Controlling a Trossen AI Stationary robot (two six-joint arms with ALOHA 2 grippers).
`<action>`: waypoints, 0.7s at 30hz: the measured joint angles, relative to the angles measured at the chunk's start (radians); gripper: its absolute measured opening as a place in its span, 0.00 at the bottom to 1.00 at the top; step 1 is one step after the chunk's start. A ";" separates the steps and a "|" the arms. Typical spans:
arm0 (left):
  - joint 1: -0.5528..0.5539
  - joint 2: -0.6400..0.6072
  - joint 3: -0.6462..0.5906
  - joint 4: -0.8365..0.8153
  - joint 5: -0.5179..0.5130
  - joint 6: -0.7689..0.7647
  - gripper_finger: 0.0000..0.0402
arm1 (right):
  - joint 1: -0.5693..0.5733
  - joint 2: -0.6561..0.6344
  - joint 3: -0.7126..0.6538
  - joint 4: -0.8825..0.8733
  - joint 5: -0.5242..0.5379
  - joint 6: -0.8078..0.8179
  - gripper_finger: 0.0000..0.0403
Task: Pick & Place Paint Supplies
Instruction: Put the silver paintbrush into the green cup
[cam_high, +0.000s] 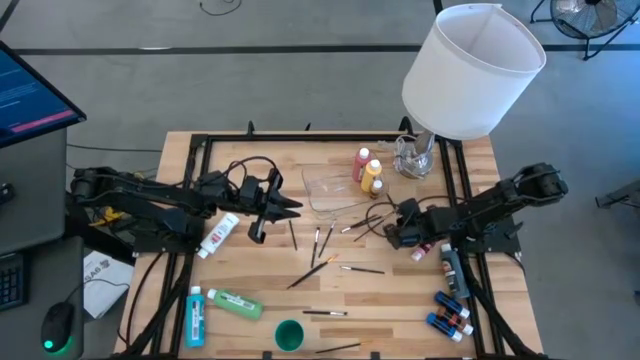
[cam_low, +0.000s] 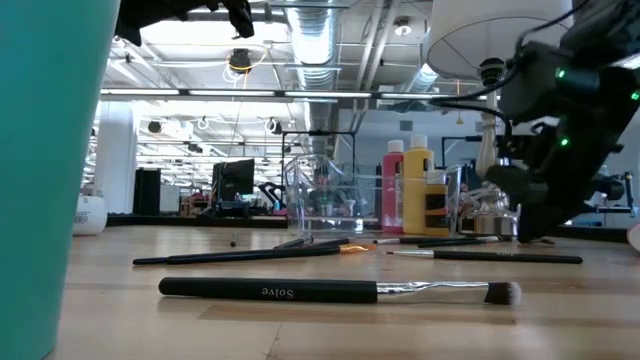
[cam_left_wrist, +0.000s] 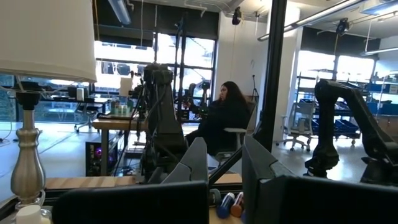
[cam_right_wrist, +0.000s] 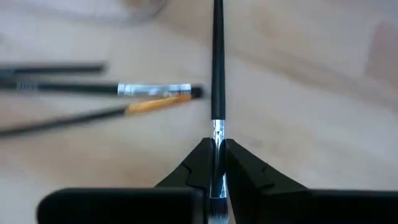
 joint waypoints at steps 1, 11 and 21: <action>-0.002 0.000 0.000 0.001 0.000 0.000 0.00 | 0.012 0.000 0.010 -0.012 -0.017 0.005 0.09; -0.007 0.000 0.000 0.010 0.000 0.000 0.00 | 0.115 -0.002 0.025 -0.004 -0.083 0.040 0.06; -0.007 0.000 0.000 0.013 0.000 0.000 0.00 | 0.195 -0.003 0.038 0.055 -0.135 0.039 0.16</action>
